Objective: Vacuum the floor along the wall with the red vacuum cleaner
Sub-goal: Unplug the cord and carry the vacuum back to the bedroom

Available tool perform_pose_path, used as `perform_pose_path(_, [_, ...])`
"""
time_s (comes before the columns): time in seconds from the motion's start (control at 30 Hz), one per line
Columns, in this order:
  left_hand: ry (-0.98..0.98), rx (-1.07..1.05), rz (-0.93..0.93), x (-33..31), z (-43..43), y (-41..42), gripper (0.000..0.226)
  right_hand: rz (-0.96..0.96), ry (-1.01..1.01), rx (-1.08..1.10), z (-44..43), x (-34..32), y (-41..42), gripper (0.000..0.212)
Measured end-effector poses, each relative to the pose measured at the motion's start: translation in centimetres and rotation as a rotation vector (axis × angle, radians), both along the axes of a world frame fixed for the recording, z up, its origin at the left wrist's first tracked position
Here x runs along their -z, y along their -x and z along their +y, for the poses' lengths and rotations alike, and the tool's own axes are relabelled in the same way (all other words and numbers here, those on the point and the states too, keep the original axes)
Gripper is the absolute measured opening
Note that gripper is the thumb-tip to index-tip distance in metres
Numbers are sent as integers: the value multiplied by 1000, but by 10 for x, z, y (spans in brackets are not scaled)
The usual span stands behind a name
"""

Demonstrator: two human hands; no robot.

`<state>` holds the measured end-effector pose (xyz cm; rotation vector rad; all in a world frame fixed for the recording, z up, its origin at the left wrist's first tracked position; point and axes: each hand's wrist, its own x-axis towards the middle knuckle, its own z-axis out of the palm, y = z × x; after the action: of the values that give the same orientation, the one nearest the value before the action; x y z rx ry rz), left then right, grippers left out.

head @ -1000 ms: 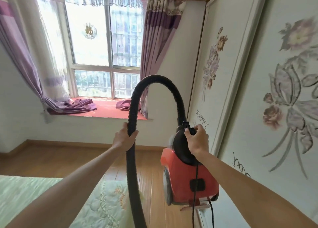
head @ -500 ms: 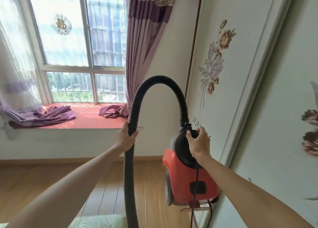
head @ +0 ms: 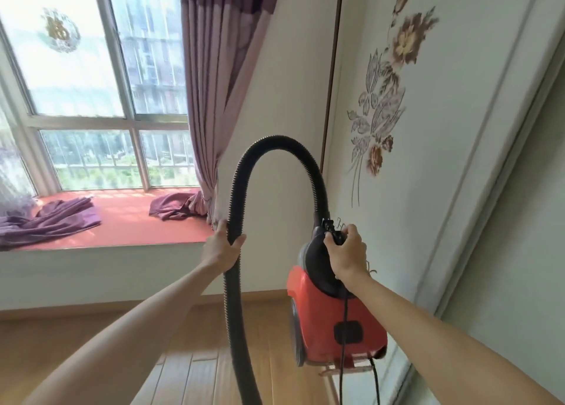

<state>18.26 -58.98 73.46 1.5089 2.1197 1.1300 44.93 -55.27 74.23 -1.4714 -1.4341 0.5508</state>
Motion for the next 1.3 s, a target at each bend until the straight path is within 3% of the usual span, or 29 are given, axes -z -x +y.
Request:
perform_pose_path(0.43, [81,-59,22,27,135,19,36,1,111,-72,156,41,22,22])
perform_pose_path(0.7, [165,-21,31,74,242,64,40,-1,214,-22,247,92,64,20])
perform_pose_path(1.0, [274,39,-1,156,359,125,34,-101,327,53,343,173,112,21])
perform_pose_path(1.3, [378,131,-61,256,405,134,35,-147,471,96,380,261,127,17])
